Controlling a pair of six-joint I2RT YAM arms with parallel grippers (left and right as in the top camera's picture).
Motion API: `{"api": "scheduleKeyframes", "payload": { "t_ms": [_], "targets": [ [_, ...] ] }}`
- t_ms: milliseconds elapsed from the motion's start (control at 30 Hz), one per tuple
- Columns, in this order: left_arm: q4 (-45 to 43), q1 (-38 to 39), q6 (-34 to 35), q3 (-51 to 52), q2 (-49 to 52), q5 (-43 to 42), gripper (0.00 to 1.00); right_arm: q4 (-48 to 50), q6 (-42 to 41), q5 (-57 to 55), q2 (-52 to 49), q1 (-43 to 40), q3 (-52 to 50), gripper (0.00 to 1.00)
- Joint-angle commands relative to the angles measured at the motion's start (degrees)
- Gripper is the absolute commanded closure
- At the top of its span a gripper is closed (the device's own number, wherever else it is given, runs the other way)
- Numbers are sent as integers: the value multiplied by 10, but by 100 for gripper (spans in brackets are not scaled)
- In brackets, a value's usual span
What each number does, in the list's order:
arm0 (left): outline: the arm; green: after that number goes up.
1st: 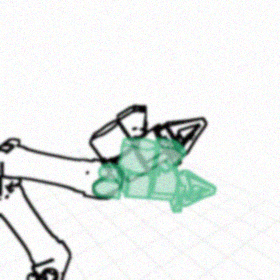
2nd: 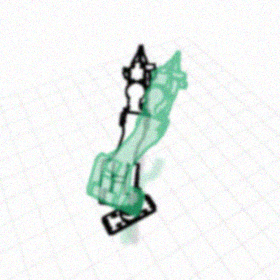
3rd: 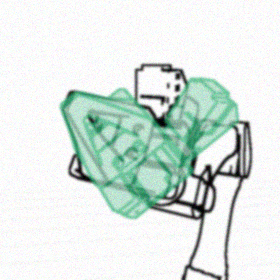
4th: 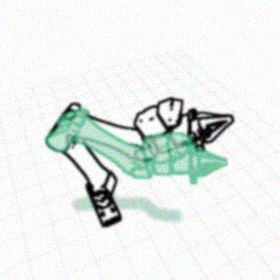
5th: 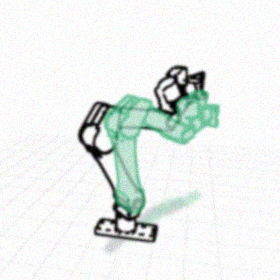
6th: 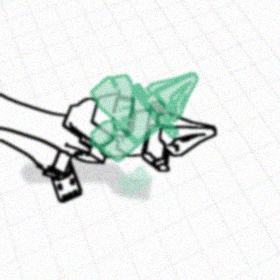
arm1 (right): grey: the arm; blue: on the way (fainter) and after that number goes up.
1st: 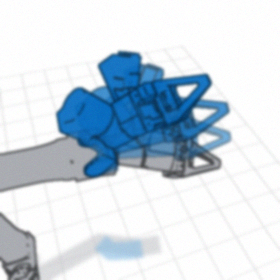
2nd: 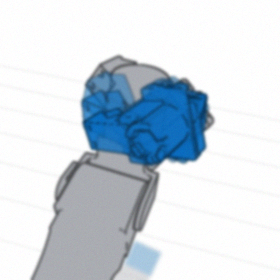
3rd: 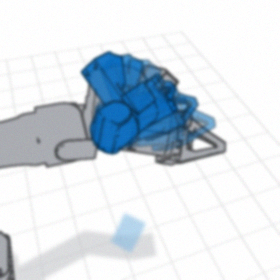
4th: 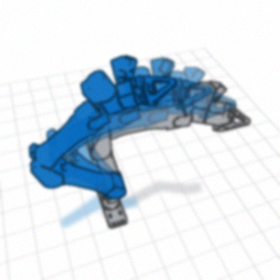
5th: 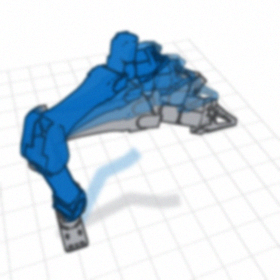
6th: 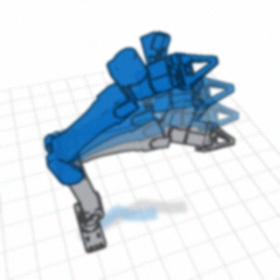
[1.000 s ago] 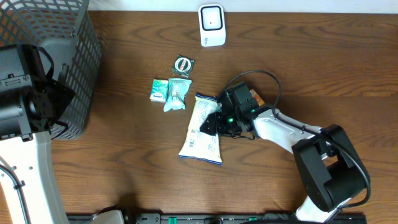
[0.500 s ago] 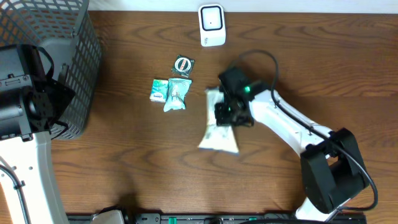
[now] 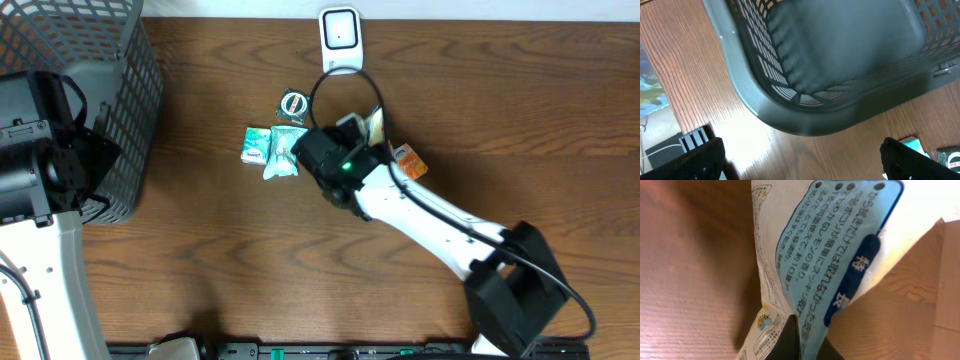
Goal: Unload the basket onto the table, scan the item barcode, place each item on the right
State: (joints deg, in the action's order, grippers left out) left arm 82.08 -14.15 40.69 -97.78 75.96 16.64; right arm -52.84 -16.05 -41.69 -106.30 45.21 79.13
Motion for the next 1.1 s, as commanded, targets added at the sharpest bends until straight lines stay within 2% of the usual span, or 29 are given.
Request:
{"api": "scheduleKeyframes", "payload": {
  "t_ms": [0,167,200,267,300,333,467,633,700,767,867,900,933,1067],
  "targets": [
    [1,-3,5,1,-4,6,2,3,7,9,-28,29,-20,99],
    [1,-3,5,1,-4,6,2,1,21,40,-42,73,-20,99],
    [1,-3,5,1,-4,6,3,2,22,39,-43,82,-20,94],
    [1,-3,5,1,-4,6,2,7,17,56,-42,94,-18,75],
    [1,-3,5,1,-4,6,2,10,9,92,-42,103,-11,52],
    [1,-3,5,1,-4,6,2,13,2,121,-42,106,-6,44],
    [1,-3,5,1,-4,6,2,7,-36,249,-42,103,37,38],
    [1,-3,5,1,-4,6,2,-20,-15,397,-42,71,130,36],
    [1,-3,5,1,-4,6,2,-59,2,404,-42,49,175,30],
    [1,-3,5,1,-4,6,2,-107,5,382,-42,21,217,15],
    [1,-3,5,1,-4,6,2,-153,5,358,-42,-28,252,11],
    [1,-3,5,1,-4,6,2,-158,9,362,-42,-44,253,12],
    [1,-3,5,1,-4,6,2,-165,18,370,-42,-62,253,20],
    [1,-3,5,1,-4,6,2,-188,32,427,-44,-118,231,57]
  ]
}}
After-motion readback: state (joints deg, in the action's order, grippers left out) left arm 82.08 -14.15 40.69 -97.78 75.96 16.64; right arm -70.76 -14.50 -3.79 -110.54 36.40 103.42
